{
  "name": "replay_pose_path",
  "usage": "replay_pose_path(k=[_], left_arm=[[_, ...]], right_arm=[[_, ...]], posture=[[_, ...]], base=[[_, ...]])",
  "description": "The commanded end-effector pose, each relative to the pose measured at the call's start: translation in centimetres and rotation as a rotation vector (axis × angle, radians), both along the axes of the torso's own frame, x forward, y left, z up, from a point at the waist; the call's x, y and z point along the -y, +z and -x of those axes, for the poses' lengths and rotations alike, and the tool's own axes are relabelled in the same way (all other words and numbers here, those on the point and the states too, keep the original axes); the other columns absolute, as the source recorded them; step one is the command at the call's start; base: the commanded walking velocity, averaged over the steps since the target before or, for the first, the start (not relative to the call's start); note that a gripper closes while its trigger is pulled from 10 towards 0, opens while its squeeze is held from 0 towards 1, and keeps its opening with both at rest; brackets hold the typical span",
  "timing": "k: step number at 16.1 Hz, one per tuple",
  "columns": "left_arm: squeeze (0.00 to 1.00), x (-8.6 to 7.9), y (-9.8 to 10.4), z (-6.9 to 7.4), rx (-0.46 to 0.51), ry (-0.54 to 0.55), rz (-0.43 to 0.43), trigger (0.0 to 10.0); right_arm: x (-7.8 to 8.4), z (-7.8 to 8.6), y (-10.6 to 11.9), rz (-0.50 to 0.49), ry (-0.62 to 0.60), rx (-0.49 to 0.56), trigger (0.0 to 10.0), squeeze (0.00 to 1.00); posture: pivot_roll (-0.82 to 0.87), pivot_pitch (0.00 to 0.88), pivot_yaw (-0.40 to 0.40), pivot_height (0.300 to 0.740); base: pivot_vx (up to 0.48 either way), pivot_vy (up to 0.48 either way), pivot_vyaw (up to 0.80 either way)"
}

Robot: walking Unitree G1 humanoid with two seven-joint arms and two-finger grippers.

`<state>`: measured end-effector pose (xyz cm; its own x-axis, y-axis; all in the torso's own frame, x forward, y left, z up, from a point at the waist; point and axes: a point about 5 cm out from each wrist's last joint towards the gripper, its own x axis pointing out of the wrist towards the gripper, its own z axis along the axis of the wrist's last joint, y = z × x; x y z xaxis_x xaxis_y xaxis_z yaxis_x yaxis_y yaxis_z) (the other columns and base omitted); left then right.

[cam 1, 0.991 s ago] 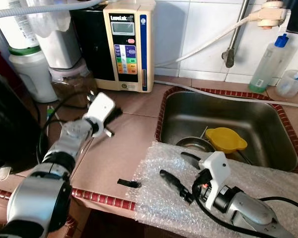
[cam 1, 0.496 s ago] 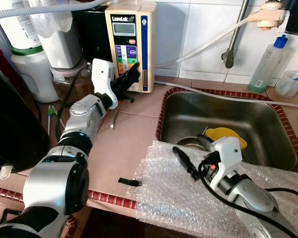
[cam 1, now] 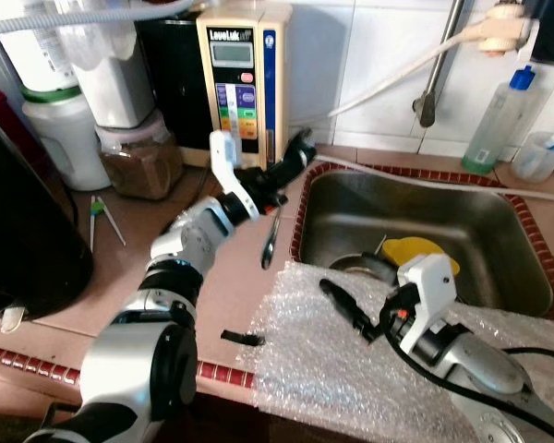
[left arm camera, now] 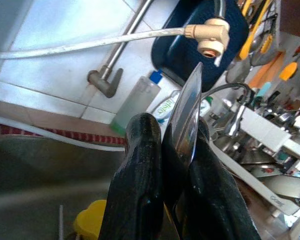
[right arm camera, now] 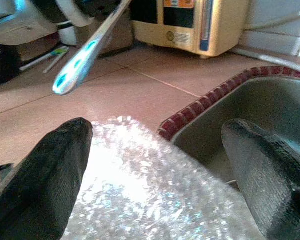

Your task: Kitchen organization

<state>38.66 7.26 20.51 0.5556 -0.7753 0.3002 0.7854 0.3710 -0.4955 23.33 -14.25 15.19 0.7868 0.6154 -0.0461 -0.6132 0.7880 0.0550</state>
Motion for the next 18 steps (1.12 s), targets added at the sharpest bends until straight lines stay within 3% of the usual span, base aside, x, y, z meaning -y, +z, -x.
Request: replay_pose_path(k=[1,7,12,13,14,15,18], left_arm=[[0.00,0.3,0.5,0.2,0.021,-0.025,0.016,0.0],[0.00,2.4,0.4,1.7,0.006,-0.143,0.063,0.0],[0.00,3.2,-0.5,2.9,-0.003,-0.209,0.048,0.0],[0.00,3.3,-0.6,3.0,-0.010,-0.215,0.050,0.0],[0.00,3.3,-0.6,3.2,-0.014,-0.217,0.051,0.0],[0.00,3.3,-0.6,3.4,-0.012,-0.218,0.047,0.0],[0.00,3.5,-0.5,3.6,-0.013,-0.226,0.050,0.0]], right_arm=[[-0.8,0.4,0.9,-0.048,0.067,0.003,10.0,0.00],[-1.3,0.9,0.7,-0.107,0.124,-0.050,10.0,0.00],[-1.3,-0.3,1.4,-0.106,0.144,-0.027,9.7,0.00],[-1.4,-0.4,1.6,-0.113,0.153,-0.021,7.7,0.00],[-1.5,-0.5,1.8,-0.127,0.156,-0.019,2.3,0.00],[-1.6,-0.5,1.9,-0.143,0.159,-0.022,0.0,0.00],[-2.3,-0.4,1.6,-0.213,0.184,-0.058,0.0,0.00]], posture=[[0.01,0.025,0.056,0.740],[0.00,0.029,0.055,0.740],[0.01,0.034,0.050,0.740],[0.01,0.034,0.050,0.740],[0.00,0.036,0.050,0.740],[0.00,0.037,0.050,0.740],[0.00,0.040,0.054,0.740]], base=[[0.000,0.000,0.00],[0.000,0.000,0.00],[0.000,0.000,0.00],[0.000,0.000,0.00],[0.000,0.000,0.00],[0.000,0.000,0.00],[0.000,0.000,0.00]])
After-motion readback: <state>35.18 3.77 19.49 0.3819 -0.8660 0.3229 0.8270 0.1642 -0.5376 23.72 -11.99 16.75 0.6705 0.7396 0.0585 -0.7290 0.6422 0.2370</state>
